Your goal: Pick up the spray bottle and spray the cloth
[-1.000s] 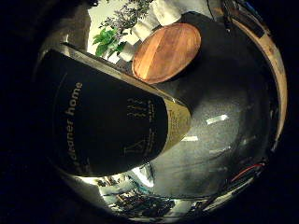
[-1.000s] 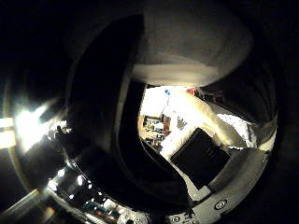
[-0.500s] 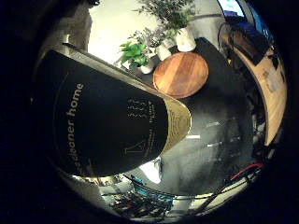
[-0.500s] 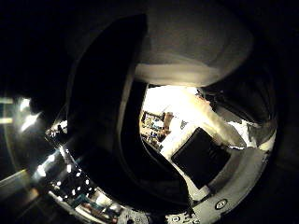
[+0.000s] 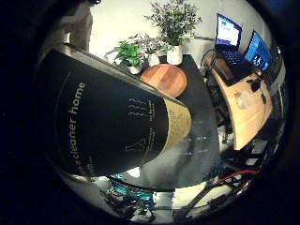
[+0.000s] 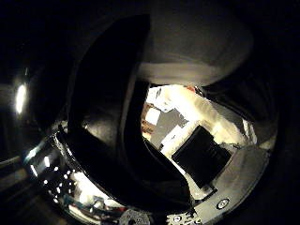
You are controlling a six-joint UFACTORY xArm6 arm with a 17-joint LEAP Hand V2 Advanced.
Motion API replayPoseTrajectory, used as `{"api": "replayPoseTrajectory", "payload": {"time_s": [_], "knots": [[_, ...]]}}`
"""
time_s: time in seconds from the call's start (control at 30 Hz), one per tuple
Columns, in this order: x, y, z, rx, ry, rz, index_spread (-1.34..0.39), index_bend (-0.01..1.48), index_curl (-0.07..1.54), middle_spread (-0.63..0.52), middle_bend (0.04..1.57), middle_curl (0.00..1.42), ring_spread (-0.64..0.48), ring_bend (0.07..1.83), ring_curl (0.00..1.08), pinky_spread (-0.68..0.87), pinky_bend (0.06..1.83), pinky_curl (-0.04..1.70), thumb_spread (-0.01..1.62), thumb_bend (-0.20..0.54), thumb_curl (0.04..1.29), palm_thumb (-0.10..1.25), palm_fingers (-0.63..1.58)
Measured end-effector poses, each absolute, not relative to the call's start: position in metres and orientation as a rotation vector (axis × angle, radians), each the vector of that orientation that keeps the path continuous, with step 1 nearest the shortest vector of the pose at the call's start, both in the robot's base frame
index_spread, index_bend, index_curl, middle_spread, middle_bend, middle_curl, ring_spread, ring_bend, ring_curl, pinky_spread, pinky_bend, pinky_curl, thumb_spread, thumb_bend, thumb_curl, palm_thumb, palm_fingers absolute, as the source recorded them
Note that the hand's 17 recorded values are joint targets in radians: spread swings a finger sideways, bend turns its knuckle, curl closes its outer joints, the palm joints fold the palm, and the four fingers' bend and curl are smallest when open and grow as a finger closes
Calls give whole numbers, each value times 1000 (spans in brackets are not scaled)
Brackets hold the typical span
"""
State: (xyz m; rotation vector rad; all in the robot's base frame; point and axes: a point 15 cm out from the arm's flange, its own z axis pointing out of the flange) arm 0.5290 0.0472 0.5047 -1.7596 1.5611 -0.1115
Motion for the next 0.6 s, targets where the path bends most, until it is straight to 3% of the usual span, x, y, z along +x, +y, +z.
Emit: {"api": "replayPoseTrajectory", "payload": {"time_s": [0.6], "knots": [[529, 160, 497, -2146, 1462, -657, -349, 1030, 1084, -253, 1189, 1101, -298, 1338, 966, -205, 1214, 1249, 1112, -18, 399, 868, 932]]}}
